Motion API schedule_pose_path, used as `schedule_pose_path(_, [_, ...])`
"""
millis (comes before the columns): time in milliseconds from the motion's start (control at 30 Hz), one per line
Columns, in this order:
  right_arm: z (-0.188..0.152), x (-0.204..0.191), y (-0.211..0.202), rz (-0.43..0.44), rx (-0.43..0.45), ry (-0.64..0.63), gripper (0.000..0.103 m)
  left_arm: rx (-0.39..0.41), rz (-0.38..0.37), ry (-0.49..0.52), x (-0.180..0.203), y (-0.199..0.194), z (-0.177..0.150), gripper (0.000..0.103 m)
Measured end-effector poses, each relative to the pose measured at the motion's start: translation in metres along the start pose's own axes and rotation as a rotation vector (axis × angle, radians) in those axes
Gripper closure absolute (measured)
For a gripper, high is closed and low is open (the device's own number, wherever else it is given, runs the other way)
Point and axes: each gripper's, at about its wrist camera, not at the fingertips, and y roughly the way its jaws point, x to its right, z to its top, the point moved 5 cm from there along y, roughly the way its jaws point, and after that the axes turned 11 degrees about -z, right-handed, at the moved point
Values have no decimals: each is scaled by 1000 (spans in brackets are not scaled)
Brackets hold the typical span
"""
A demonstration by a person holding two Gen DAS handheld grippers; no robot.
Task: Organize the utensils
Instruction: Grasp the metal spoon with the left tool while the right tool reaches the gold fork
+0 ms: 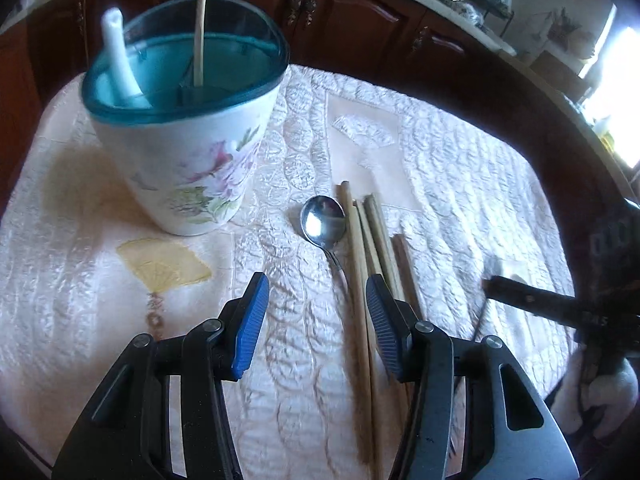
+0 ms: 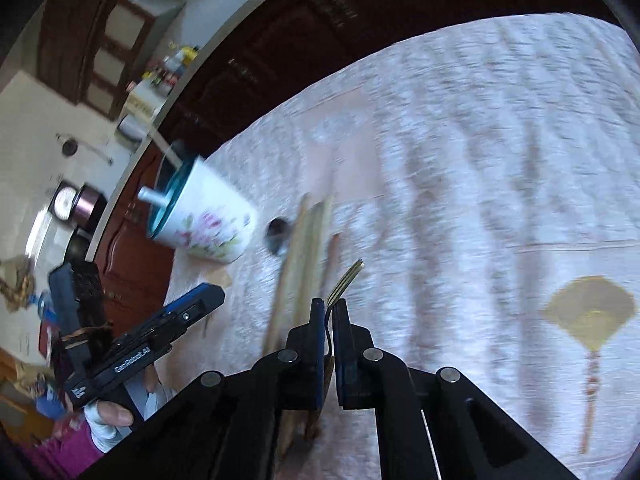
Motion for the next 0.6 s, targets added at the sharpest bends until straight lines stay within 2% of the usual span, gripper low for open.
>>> schedule_pose_path(267, [3, 27, 1, 13, -2, 54, 100, 11, 108, -76, -15, 43, 12, 55])
schedule_pose_path(600, [6, 36, 13, 29, -22, 71, 100, 54, 193, -53, -14, 65, 29, 55])
